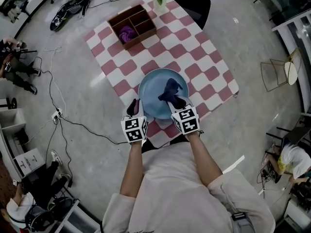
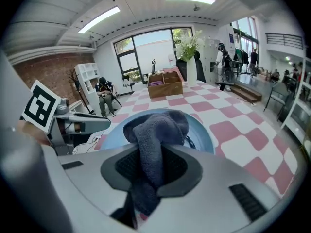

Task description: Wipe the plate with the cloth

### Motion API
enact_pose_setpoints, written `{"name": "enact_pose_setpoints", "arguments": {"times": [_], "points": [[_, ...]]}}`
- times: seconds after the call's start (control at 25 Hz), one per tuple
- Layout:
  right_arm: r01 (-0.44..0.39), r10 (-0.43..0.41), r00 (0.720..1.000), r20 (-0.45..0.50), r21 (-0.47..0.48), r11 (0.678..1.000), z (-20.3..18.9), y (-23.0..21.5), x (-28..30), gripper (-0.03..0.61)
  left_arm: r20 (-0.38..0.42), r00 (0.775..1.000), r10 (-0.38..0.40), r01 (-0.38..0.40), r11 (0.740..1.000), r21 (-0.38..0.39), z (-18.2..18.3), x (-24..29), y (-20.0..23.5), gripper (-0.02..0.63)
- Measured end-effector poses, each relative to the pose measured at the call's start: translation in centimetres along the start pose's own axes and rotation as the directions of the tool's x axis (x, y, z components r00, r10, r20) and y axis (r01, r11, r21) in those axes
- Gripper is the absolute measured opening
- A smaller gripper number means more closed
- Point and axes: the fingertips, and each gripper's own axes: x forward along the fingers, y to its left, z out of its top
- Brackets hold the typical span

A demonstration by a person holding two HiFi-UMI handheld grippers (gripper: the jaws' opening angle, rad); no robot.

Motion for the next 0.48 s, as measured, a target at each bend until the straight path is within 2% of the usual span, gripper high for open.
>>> {"name": "enact_pose_setpoints", "arguments": {"times": [0.08, 0.16, 0.28, 0.48], "points": [[0.033, -0.033, 0.999, 0.019, 0.014, 0.999, -0.1, 0.3, -0.8, 0.095, 0.009, 1.0, -0.024, 0.023, 0.999, 0.041, 0.5, -0.8, -0.5, 0.062], [0.063, -0.064, 0.997, 0.042, 0.029, 0.998, 0.0, 0.7, -1.7, 0.094, 0.016, 0.998, -0.06, 0.059, 0.998, 0.037, 0.8, -1.7, -1.0, 0.015], [0.096, -0.101, 0.992, 0.074, 0.066, 0.993, -0.1, 1.4, -3.3, 0.095, 0.047, 0.989, -0.139, 0.138, 0.99, 0.015, 1.6, -3.2, -1.9, 0.011], [0.162, -0.176, 0.978, 0.114, 0.124, 0.979, -0.9, 1.2, -5.4, 0.091, 0.057, 0.967, -0.247, 0.246, 0.969, 0.036, 2.3, -4.6, -4.3, 0.011]]}}
